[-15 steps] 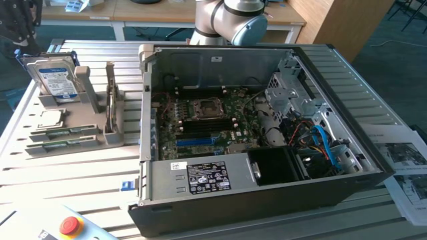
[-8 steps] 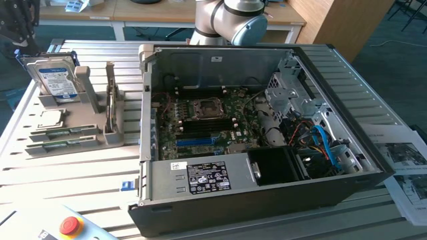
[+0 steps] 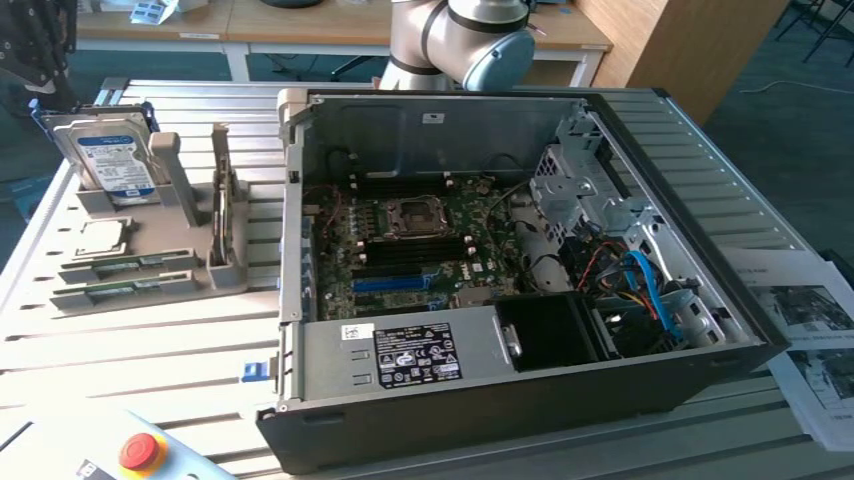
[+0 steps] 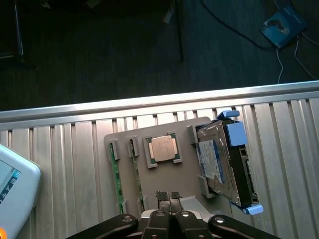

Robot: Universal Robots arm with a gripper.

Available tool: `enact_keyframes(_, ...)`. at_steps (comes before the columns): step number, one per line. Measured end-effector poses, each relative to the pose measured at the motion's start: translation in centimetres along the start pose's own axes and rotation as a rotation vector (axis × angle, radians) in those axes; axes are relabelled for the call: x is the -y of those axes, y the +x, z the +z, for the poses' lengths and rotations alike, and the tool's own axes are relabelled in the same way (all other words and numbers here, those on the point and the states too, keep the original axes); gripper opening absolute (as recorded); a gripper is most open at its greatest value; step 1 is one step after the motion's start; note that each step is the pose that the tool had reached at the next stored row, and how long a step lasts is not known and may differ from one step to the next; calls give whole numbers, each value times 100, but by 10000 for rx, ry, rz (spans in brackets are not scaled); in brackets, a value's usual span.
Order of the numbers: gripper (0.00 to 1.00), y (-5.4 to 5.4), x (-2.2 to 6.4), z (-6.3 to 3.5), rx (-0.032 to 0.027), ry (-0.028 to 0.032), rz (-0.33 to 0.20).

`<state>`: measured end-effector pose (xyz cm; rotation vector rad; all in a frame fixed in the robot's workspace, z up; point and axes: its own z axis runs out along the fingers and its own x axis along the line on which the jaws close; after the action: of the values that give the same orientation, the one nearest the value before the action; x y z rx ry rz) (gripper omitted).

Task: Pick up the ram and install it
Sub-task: 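Pick up the ram and move it above insertion slot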

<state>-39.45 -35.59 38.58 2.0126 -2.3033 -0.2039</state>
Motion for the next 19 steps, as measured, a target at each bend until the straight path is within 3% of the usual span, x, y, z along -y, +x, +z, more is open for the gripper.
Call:
enact_keyframes(15, 10, 8, -59, 9, 3, 202, -112)
enact_keyframes(19, 10, 9, -60, 9, 0, 207, -119)
